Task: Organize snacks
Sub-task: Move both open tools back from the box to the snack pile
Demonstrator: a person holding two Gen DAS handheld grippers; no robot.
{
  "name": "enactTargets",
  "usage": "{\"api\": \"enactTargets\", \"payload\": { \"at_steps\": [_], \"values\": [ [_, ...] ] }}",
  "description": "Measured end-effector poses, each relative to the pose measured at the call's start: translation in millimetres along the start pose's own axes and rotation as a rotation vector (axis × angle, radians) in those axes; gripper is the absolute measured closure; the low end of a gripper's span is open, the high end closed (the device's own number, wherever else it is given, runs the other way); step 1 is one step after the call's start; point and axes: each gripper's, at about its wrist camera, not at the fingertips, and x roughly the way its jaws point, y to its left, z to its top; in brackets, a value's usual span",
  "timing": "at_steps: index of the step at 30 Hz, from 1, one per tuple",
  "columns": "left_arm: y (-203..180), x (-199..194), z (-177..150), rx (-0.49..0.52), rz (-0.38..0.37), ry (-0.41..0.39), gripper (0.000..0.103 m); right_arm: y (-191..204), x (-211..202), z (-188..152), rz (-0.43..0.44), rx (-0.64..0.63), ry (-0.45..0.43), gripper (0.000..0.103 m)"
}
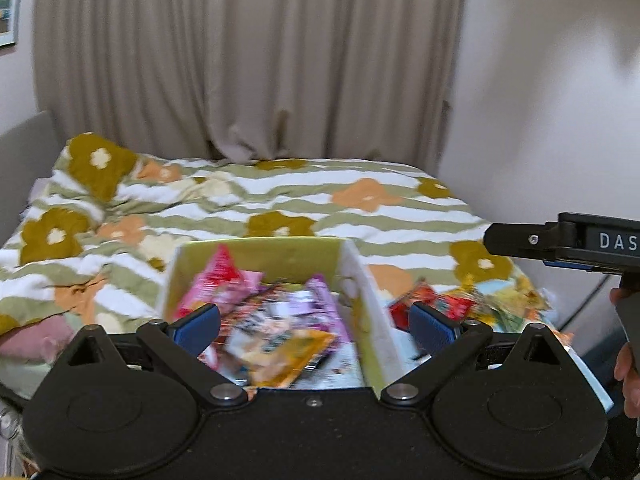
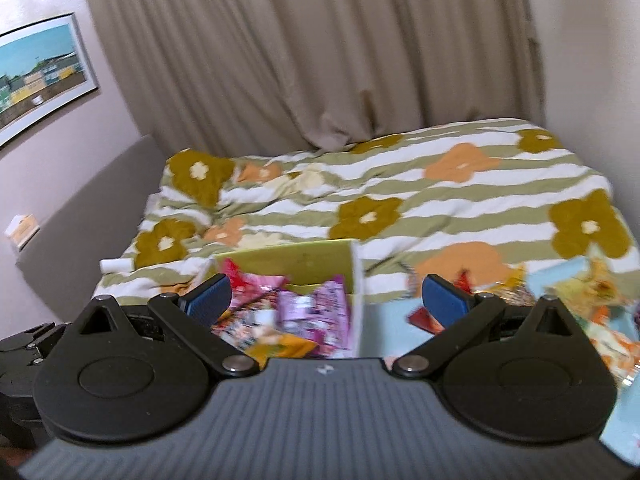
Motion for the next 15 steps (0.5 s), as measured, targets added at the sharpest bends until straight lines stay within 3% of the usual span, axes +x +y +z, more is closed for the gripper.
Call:
{"api": "enactTargets", "payload": {
  "at_steps": [8,15],
  "values": [
    [-67,20,-6,0.051,-0.063,0.036,0.001,-81,-39,-5,-0.106,0.023,-0.006,0.000],
    [-128,69,-20,-0.033,-0.071,0.146,0.001,-159,-39,-9,-0.122,0.001,0.053,0.000]
  ]
}}
